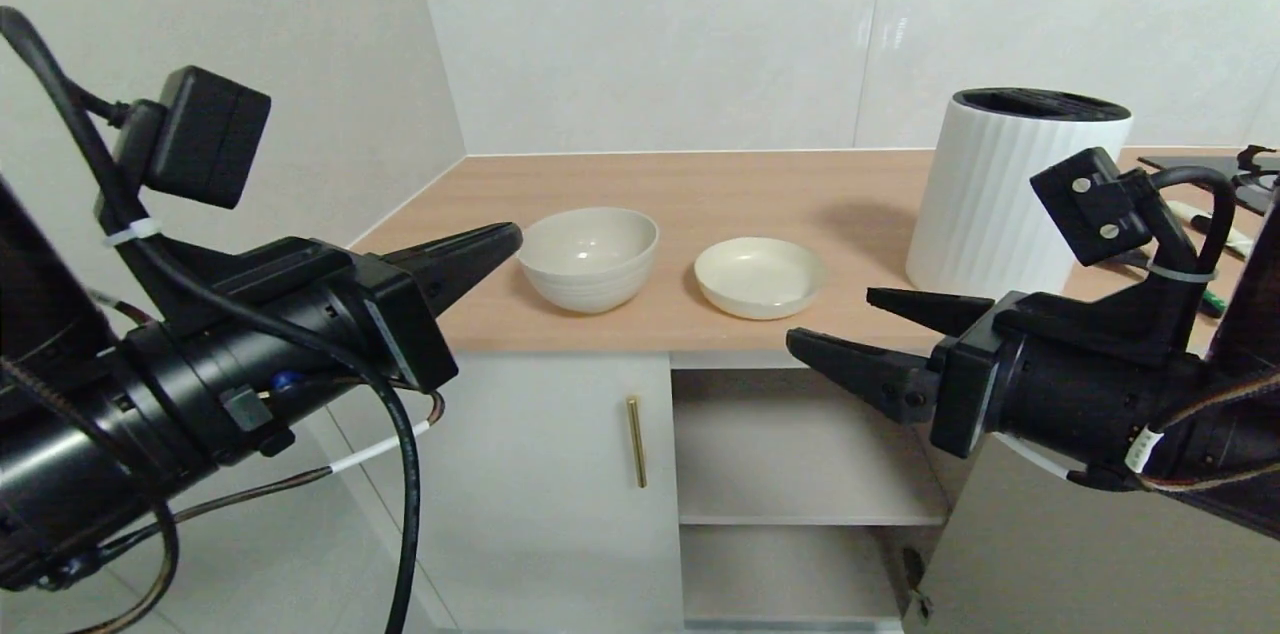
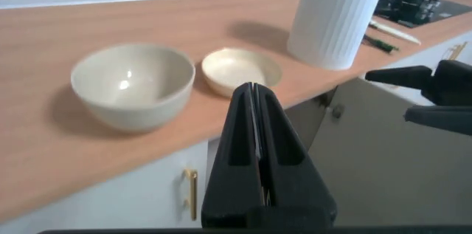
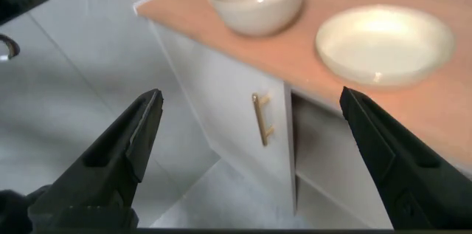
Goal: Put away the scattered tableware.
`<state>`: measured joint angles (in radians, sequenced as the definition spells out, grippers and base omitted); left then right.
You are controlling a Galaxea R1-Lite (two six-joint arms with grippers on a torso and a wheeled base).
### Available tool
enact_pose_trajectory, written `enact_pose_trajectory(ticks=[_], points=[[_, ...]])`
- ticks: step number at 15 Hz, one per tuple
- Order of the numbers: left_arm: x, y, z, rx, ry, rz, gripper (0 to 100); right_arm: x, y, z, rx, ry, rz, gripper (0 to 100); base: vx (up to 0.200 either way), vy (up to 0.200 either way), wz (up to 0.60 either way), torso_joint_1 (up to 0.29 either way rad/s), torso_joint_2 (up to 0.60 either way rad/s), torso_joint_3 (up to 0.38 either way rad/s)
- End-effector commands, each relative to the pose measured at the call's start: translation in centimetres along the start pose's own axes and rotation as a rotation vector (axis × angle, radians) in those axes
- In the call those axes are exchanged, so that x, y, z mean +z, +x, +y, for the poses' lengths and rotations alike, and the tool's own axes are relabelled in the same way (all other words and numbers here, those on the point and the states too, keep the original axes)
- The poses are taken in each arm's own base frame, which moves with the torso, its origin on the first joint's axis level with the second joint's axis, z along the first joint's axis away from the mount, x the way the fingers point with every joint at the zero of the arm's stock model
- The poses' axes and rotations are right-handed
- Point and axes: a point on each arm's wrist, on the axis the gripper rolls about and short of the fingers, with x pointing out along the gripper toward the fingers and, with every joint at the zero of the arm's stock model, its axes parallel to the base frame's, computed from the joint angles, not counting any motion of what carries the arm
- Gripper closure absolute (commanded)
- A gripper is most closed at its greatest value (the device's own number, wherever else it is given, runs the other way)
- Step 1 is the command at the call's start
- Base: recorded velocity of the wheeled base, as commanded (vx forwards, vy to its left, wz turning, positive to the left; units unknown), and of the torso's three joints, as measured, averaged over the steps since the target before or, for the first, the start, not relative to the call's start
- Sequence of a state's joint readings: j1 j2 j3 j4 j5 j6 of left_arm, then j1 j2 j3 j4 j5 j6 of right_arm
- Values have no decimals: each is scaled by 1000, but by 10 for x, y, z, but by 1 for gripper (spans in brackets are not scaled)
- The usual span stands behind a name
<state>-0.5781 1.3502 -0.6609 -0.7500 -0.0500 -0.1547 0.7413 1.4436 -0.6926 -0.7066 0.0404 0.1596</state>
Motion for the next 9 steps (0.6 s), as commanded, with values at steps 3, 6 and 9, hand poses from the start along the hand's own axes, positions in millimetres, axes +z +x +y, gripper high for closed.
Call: enact_pose_trajectory(ticks=[3, 6, 9], points=[[22, 21, 10, 56, 1, 19, 100, 3, 7, 0, -1, -2, -8, 0, 0, 0, 0, 178, -481, -312], [43, 30, 36, 188, -20, 175, 100, 23, 42, -16, -74, -2, -20, 0, 0, 0, 0, 82, -212, -137], [56, 47, 63, 293, -42, 246, 100, 49, 71, -27, -343, -11, 217, 0, 0, 0, 0, 11, -19, -14]])
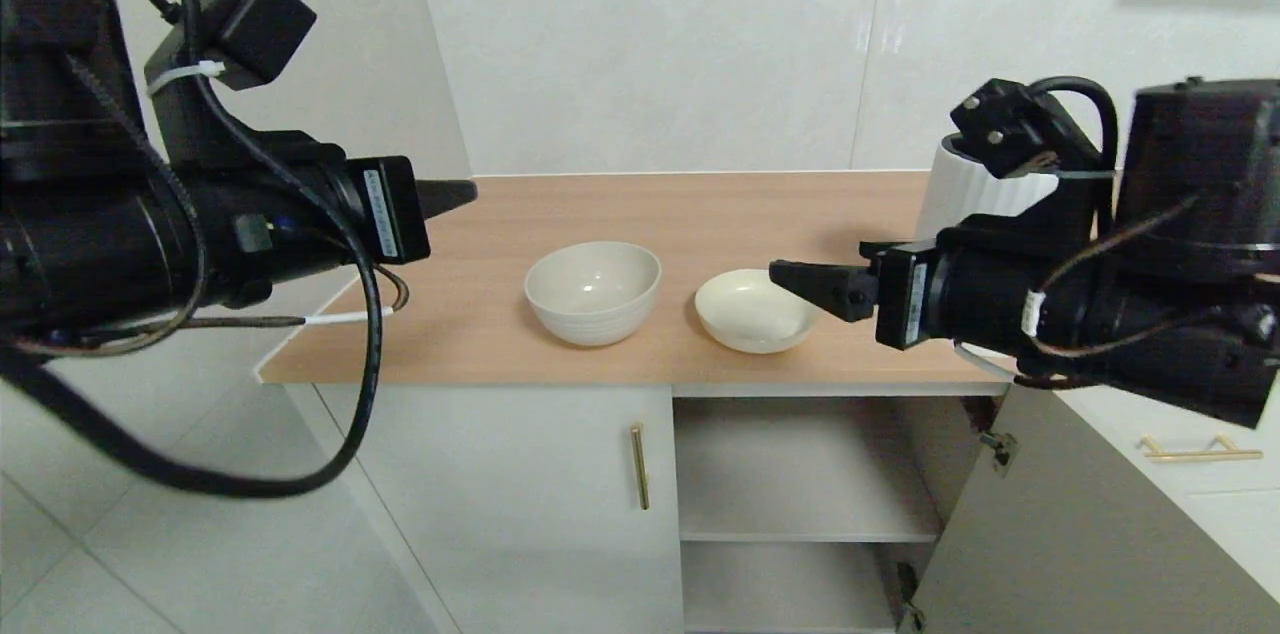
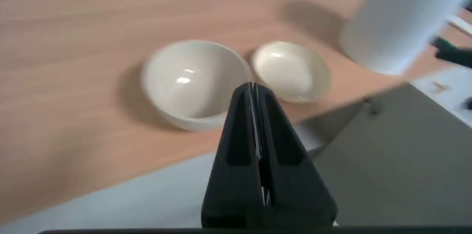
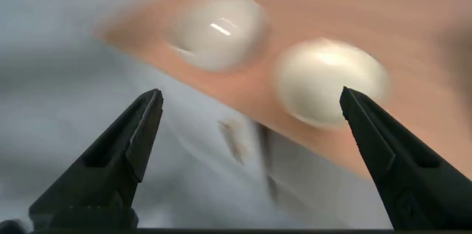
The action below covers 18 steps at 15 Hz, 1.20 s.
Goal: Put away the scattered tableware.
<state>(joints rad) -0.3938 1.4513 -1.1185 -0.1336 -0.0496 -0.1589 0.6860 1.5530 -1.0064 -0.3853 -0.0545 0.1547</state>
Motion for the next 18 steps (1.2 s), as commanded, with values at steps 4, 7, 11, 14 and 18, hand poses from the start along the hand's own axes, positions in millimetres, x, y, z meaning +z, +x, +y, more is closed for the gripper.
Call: enact_pose_trajectory(ticks=[4, 7, 11, 14, 18], points=[[3, 48, 31, 118, -37, 160, 100, 27, 59, -6, -233, -21, 152, 0, 0, 0, 0, 0, 0, 0], [-12, 80, 37, 133, -49, 233, 100, 19, 63, -8, -245, -18, 196, 0, 0, 0, 0, 0, 0, 0], [-15, 95, 39, 229, -87, 274, 100, 16, 61, -10, -250, -16, 206, 0, 0, 0, 0, 0, 0, 0], [-9, 88, 37, 230, -93, 254, 100, 13, 58, -10, -256, -14, 212, 0, 0, 0, 0, 0, 0, 0], [-22, 106, 41, 286, -72, 297, 0, 10, 59, -11, -258, -14, 224, 0, 0, 0, 0, 0, 0, 0]])
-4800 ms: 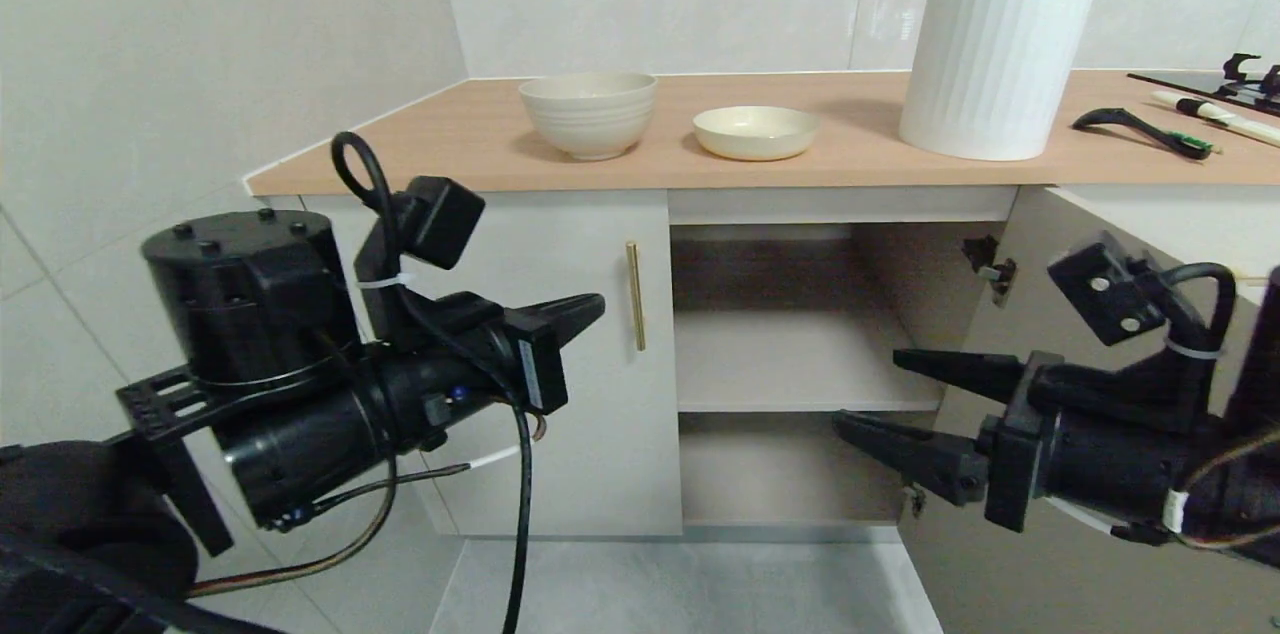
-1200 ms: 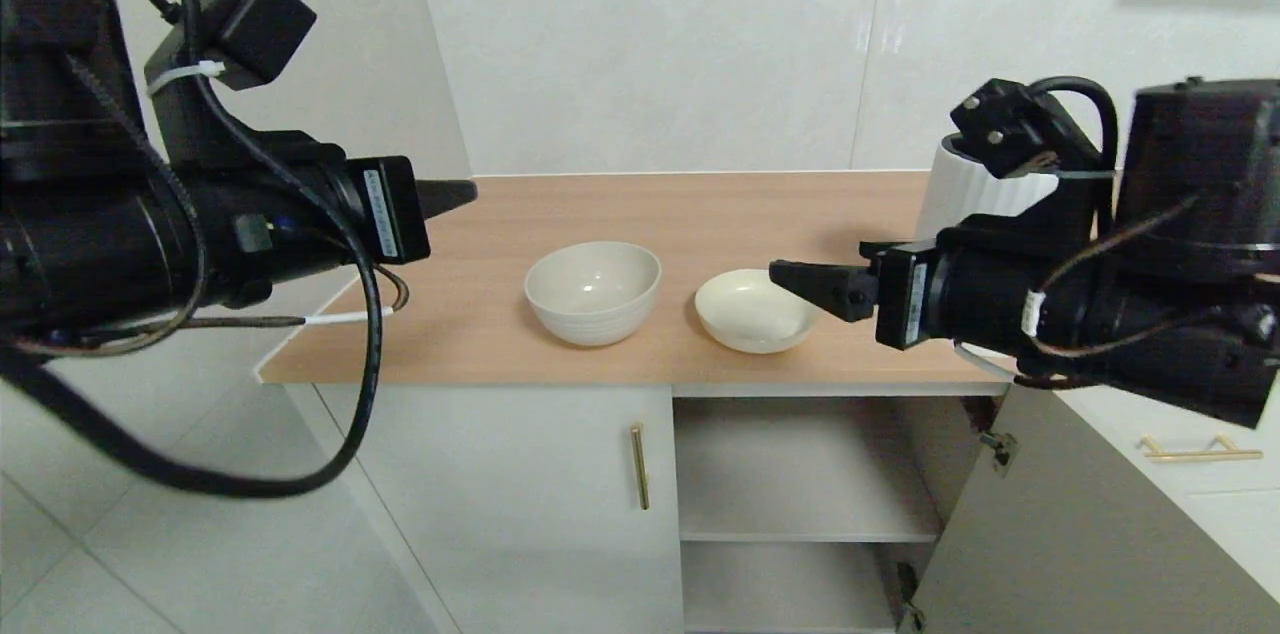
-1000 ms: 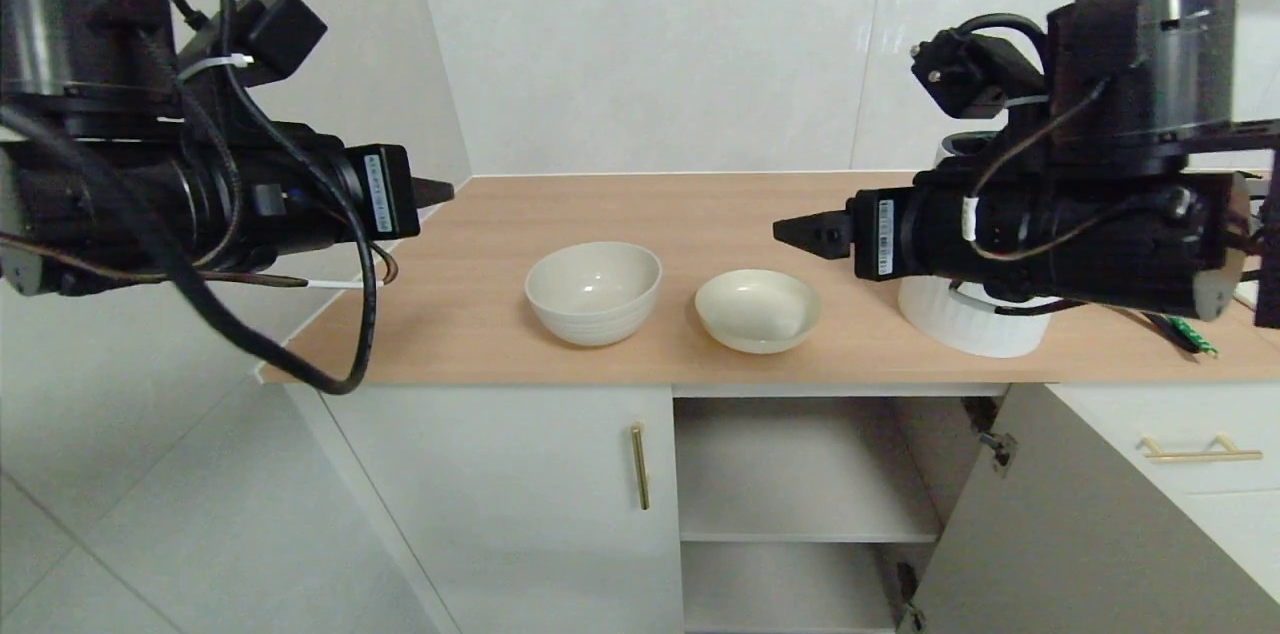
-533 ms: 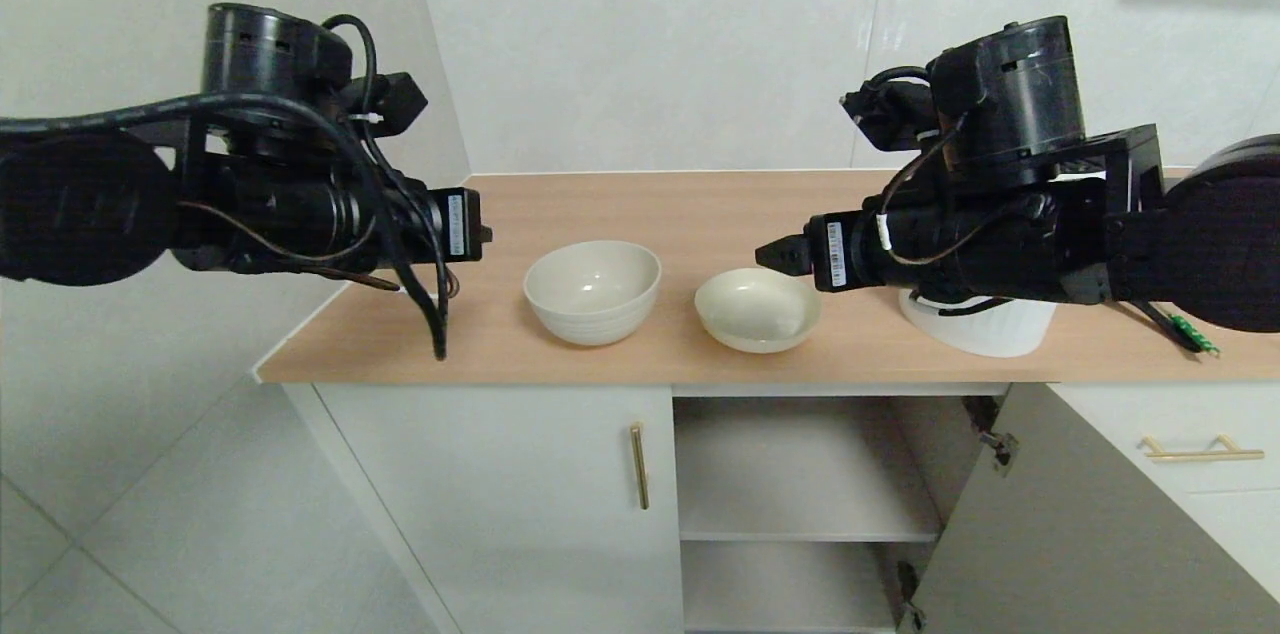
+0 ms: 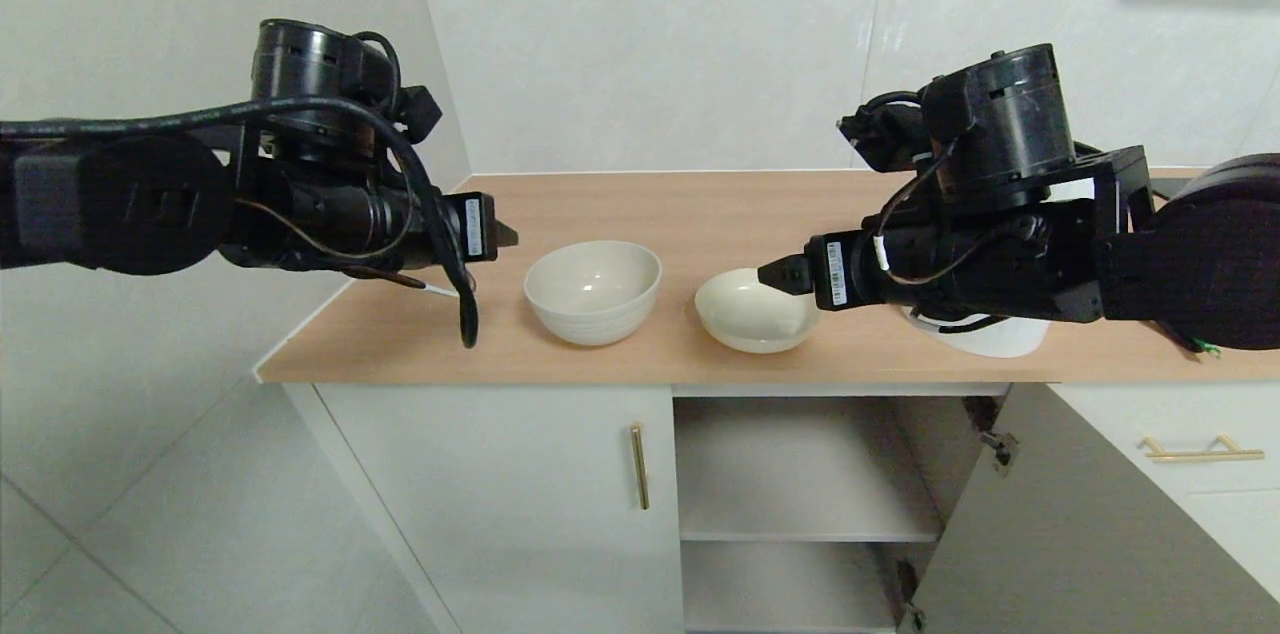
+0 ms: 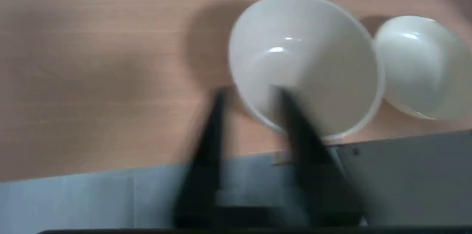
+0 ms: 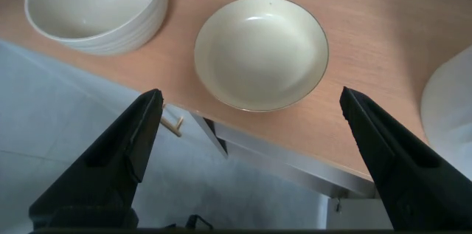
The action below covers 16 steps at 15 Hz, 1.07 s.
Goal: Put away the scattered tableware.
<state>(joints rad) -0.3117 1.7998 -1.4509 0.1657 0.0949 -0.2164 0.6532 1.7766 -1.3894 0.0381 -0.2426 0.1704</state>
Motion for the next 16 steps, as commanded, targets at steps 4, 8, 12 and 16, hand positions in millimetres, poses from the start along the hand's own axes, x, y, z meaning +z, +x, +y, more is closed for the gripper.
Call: enact_pose_trajectory(ticks=[4, 8, 12, 16], points=[[-14, 44, -2, 80, 23, 70, 0, -1, 1, 0, -2, -1, 4, 0, 0, 0, 0, 0, 0, 0], [-26, 66, -7, 82, 38, 117, 0, -2, 0, 0, -13, -2, 3, 0, 0, 0, 0, 0, 0, 0], [-31, 76, -8, 87, 42, 137, 0, -3, 0, -1, -18, -3, 9, 0, 0, 0, 0, 0, 0, 0], [-34, 81, -8, 89, 44, 146, 100, -3, 0, -1, -18, -2, 6, 0, 0, 0, 0, 0, 0, 0]])
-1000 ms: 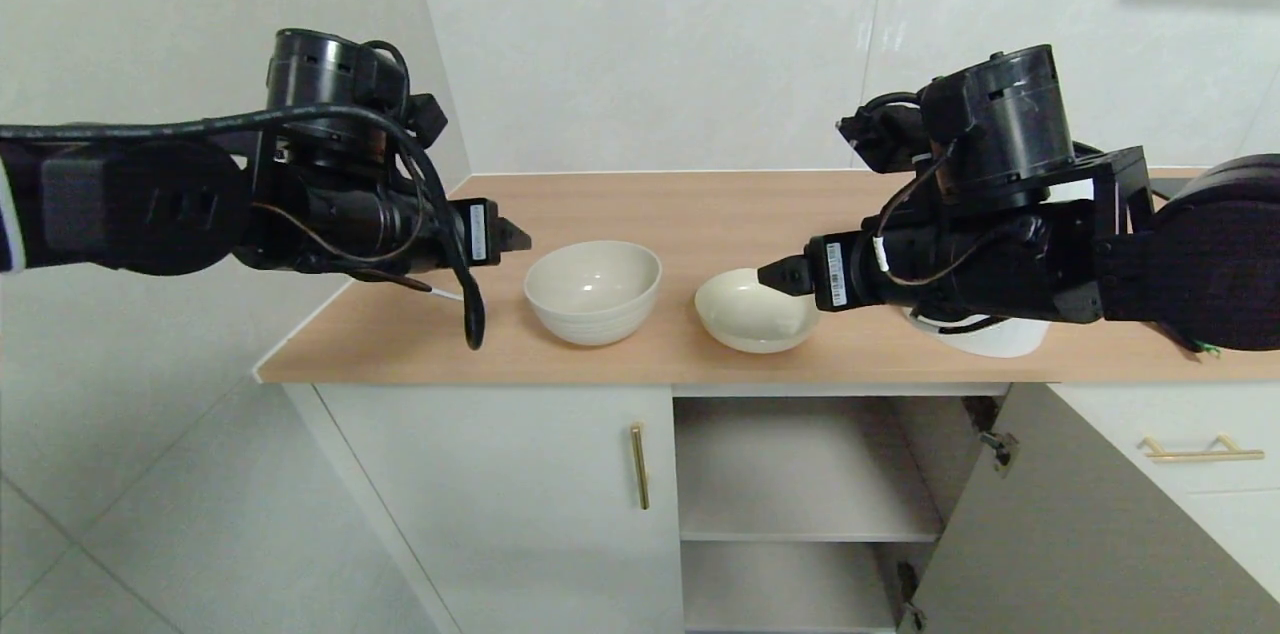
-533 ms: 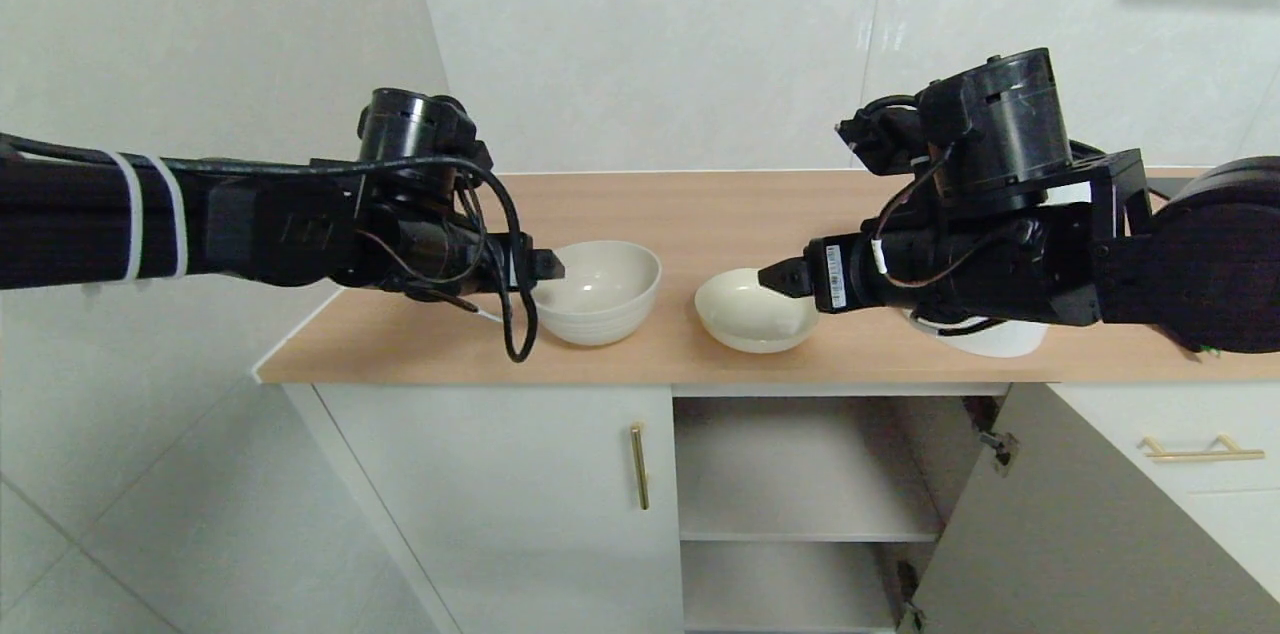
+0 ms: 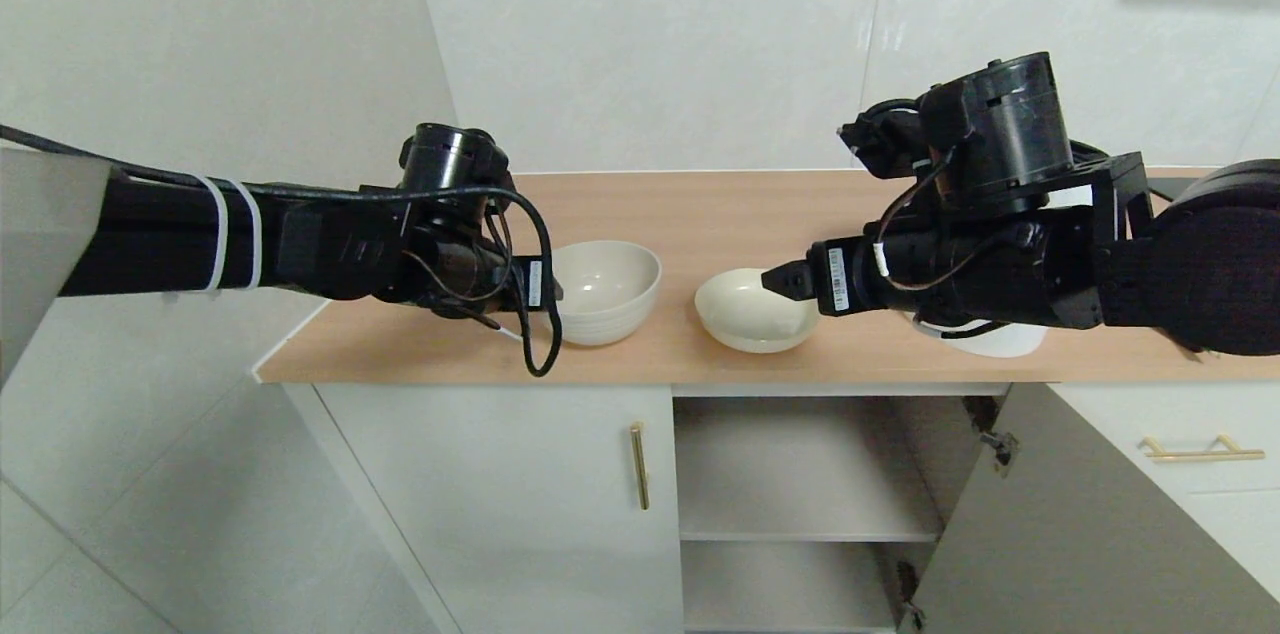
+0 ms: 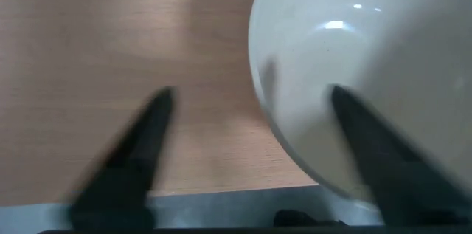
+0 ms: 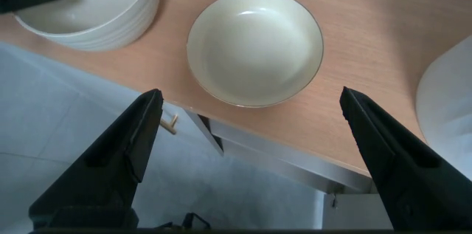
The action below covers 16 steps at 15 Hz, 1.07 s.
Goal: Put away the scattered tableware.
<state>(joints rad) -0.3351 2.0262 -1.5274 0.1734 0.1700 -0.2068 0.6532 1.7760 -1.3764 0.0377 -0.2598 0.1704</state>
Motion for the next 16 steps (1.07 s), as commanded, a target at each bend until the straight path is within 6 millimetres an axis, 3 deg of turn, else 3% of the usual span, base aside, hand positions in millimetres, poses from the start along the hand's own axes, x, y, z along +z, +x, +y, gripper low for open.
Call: enact_pose_trajectory(ticks=[1, 6, 8, 12, 16], points=[[-1, 4, -1, 1, 0, 6, 100, 0, -1, 0, 1, 0, -1, 0, 0, 0, 0, 0, 0, 0], [2, 0, -1, -3, -14, -8, 100, 2, 0, 0, -2, 35, -8, 0, 0, 0, 0, 0, 0, 0], [12, -24, 1, -15, -61, -57, 100, -1, 8, -7, -33, 50, 17, 0, 0, 0, 0, 0, 0, 0], [18, -90, 11, -52, -90, -153, 100, -12, 24, -23, -151, 82, 95, 0, 0, 0, 0, 0, 0, 0], [19, -116, 15, -66, -96, -195, 100, -24, 45, -28, -226, 72, 133, 0, 0, 0, 0, 0, 0, 0]])
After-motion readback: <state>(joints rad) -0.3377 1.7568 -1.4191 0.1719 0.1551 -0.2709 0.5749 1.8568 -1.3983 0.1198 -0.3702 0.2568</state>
